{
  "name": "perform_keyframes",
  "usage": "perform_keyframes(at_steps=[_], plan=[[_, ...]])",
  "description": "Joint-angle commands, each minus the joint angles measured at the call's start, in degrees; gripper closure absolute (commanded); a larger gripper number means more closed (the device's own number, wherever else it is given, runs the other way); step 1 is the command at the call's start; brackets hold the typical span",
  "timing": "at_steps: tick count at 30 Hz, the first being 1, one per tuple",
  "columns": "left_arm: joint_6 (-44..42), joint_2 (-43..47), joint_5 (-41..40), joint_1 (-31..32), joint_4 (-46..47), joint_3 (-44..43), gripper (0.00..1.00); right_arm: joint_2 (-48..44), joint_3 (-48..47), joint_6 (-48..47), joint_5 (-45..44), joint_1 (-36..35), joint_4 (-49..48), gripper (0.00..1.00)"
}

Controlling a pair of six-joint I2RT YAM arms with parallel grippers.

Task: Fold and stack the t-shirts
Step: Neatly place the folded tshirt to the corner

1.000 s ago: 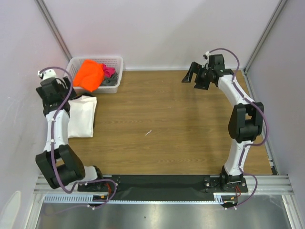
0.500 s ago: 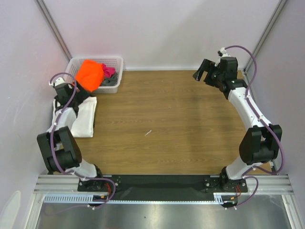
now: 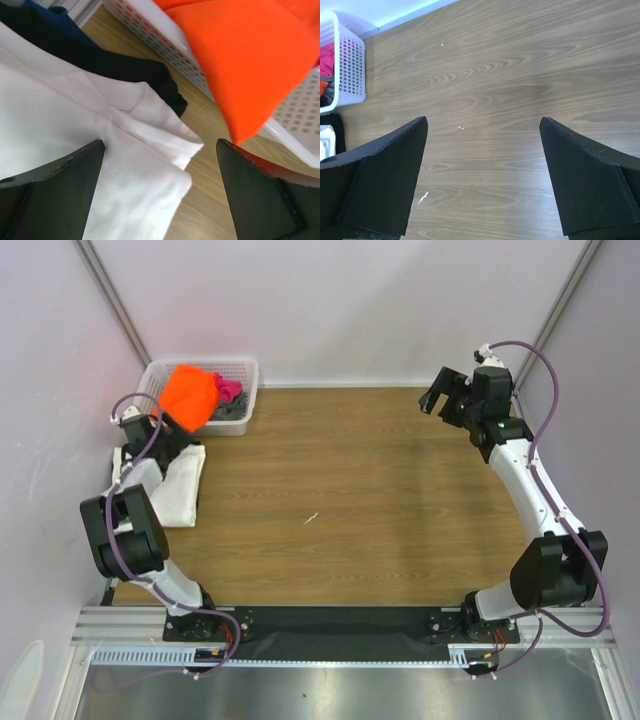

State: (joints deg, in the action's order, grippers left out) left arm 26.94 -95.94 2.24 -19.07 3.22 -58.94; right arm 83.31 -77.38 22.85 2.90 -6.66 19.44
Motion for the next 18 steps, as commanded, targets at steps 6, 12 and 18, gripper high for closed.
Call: perform_keyframes(at_steps=[6, 12, 18], plan=[[-7.76, 17.00, 6.10, 0.44, -13.91, -8.29, 0.00, -1.75, -7.07, -0.09, 0.80, 1.29, 0.24, 0.00], [-13.57, 29.83, 9.44, 0.44, -25.00, -12.25, 0.00, -4.64, -8.05, -4.83, -1.75, 1.65, -2.65, 0.00], [-14.55, 41.78, 11.21, 0.44, -31.07, -9.80, 0.00, -12.10, -3.22, -5.89, -5.09, 1.65, -6.26, 0.00]])
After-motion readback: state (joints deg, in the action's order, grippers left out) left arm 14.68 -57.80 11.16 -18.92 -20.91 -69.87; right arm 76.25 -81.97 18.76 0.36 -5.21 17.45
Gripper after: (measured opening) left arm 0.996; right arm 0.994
